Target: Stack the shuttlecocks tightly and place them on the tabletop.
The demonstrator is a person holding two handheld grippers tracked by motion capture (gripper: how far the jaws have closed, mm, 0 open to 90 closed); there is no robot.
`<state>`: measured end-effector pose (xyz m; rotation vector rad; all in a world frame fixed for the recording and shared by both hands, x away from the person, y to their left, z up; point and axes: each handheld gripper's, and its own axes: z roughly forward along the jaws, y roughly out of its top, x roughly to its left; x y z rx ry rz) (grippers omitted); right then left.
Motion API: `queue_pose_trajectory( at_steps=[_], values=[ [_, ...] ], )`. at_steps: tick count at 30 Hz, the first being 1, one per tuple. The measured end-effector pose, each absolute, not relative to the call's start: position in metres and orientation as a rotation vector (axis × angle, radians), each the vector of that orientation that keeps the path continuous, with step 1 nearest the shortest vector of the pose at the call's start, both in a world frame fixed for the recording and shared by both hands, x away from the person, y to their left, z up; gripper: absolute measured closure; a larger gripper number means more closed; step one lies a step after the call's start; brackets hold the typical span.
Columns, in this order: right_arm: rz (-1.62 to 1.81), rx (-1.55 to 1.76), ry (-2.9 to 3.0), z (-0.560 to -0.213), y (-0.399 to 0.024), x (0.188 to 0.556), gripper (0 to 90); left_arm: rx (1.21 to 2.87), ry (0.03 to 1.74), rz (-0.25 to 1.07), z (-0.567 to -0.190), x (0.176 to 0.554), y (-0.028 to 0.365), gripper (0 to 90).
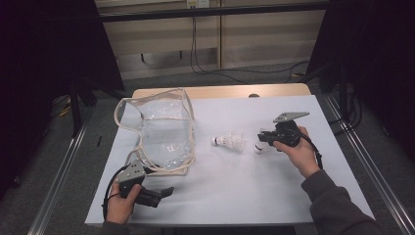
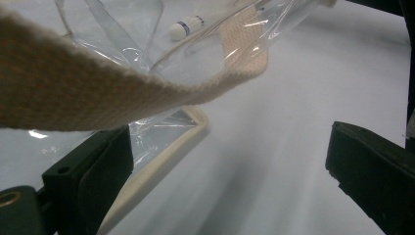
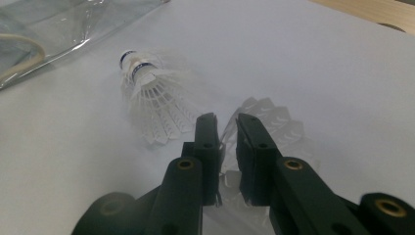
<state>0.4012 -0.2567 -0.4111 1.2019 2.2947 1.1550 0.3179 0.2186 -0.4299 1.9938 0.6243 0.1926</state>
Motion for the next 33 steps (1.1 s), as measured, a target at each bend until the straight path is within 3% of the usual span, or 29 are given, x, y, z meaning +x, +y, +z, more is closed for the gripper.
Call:
queue_pose_trajectory(
  at_steps=[33],
  values=[
    [1.18,1.232,2.254,-0.424,-0.28,0.375,53.4,1.995,0.619,0.196,-0.429,0.318,0.217,3.6]
  ],
)
